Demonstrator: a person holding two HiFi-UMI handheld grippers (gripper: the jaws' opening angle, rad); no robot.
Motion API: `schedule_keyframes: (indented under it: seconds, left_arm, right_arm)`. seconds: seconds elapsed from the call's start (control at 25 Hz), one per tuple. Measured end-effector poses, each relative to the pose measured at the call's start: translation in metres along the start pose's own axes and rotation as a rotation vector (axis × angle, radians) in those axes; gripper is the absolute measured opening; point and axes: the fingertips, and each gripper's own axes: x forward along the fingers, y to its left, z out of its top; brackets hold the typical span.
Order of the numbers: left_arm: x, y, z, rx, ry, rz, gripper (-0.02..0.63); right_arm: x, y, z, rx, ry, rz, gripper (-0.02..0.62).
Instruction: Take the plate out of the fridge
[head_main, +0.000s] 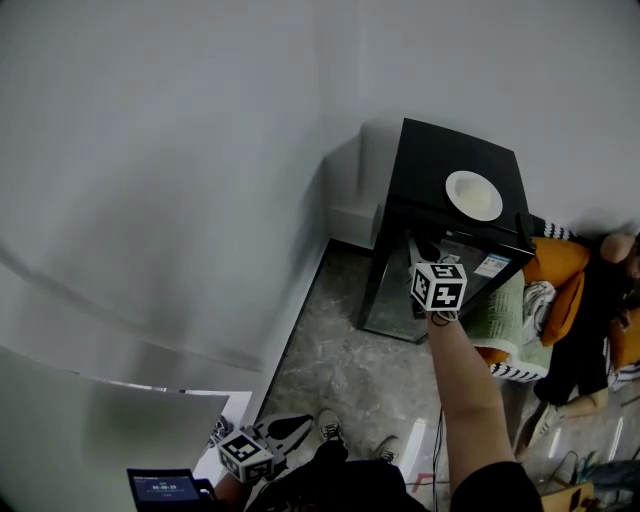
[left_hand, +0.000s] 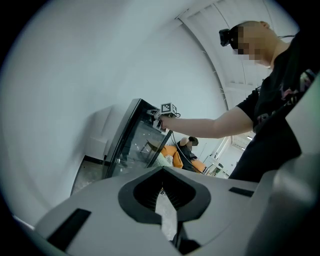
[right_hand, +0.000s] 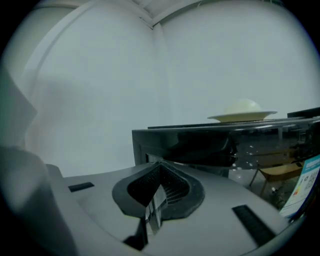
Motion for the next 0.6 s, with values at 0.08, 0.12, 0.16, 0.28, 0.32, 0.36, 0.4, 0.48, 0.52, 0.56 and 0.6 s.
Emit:
schedule_keyframes:
  seconds: [0.08, 0.12, 0.16, 0.28, 0.32, 0.36, 0.4, 0.48, 0.52, 0.56, 0.6]
  left_arm:
    - [0.001, 0.003, 0.003, 0.000, 0.008, -0.012, 0.005]
    - [0.002, 0.004, 0.003, 0.003, 0.017, -0.021, 0.006]
    - [0.003, 0.004, 0.004, 0.007, 0.024, -0.030, 0.006]
    - [0.011, 0.000, 0.009, 0.023, 0.034, -0.063, 0.006]
    - [0.014, -0.001, 0.010, 0.032, 0.038, -0.077, 0.006]
    - [0.018, -0.002, 0.010, 0.042, 0.042, -0.090, 0.006]
    - [0.023, -0.003, 0.011, 0.051, 0.046, -0.102, 0.006]
    - [0.034, -0.007, 0.012, 0.061, 0.054, -0.128, 0.006]
    - [0.040, -0.010, 0.013, 0.065, 0.060, -0.140, 0.006]
    - [0.047, -0.014, 0.015, 0.075, 0.069, -0.151, 0.006]
    - [0.053, -0.018, 0.017, 0.089, 0.078, -0.162, 0.006]
  right_arm:
    - [-0.002, 0.000, -0.003, 0.018, -0.007, -0.010, 0.006]
    - [-0.003, -0.001, -0.003, 0.035, -0.010, -0.015, 0.006]
    - [-0.005, -0.002, -0.003, 0.053, -0.014, -0.017, 0.006]
    - [-0.014, -0.003, -0.001, 0.109, -0.028, -0.005, 0.006]
    - [-0.019, -0.003, -0.001, 0.122, -0.030, 0.003, 0.006]
    - [-0.025, -0.002, -0.002, 0.127, -0.029, 0.011, 0.006]
    - [-0.032, 0.001, -0.004, 0.125, -0.025, 0.021, 0.006]
    - [-0.050, 0.008, -0.011, 0.111, -0.010, 0.049, 0.006]
    - [-0.063, 0.013, -0.015, 0.106, -0.001, 0.068, 0.006]
    - [-0.079, 0.019, -0.019, 0.107, 0.007, 0.091, 0.006]
    - [-0.097, 0.026, -0.024, 0.114, 0.017, 0.120, 0.006]
